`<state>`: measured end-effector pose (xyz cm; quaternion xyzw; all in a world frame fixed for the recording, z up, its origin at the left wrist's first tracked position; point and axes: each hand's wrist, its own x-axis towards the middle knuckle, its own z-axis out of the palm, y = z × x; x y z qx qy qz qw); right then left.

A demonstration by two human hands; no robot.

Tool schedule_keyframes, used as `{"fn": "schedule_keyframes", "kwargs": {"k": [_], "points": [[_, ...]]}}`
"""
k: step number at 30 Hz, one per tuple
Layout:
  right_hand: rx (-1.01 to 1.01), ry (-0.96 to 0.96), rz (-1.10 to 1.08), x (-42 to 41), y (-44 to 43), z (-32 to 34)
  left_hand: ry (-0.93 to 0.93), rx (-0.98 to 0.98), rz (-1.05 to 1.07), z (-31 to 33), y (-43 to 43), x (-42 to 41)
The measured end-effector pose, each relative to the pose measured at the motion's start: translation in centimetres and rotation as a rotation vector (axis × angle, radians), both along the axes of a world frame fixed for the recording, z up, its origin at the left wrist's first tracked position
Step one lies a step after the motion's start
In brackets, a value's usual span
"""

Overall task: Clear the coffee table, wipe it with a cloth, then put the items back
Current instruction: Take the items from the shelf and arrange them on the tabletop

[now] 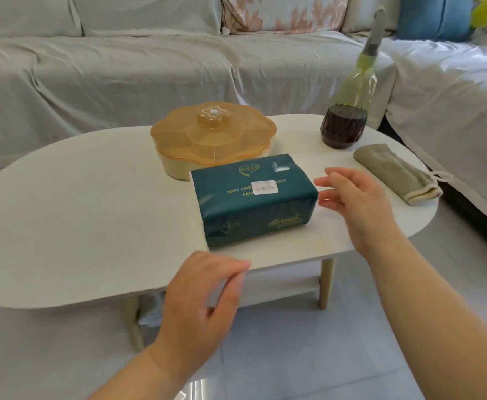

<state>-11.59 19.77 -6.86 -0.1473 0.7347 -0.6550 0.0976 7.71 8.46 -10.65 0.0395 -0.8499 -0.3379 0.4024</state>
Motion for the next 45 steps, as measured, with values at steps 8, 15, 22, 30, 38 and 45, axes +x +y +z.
{"fn": "schedule_keyframes", "kwargs": {"k": [8, 15, 22, 30, 38, 45], "points": [[-0.474, 0.127, -0.039, 5.5, 5.0, -6.9, -0.554, 0.415, 0.106, -13.1, -1.9, 1.2], [0.152, -0.032, 0.156, 7.4, 0.4, -20.0, -0.621, 0.304, 0.498, -20.4, -8.0, 2.2], [0.352, -0.192, 0.285, 9.1, -11.1, -26.6, -0.757, 0.272, 0.634, -21.6, -10.8, 0.4], [0.330, -0.247, 0.280, 10.1, -17.0, -28.0, -0.729, 0.321, 0.727, -22.6, -11.8, -0.5], [0.263, -0.408, 0.443, 9.2, -16.1, -27.0, -0.566, 0.522, 0.753, -22.8, -12.1, -0.6], [0.199, -0.530, 0.509, 9.3, -14.0, -27.0, -0.791, 0.843, 0.706, -22.7, -12.7, -1.1]]}}
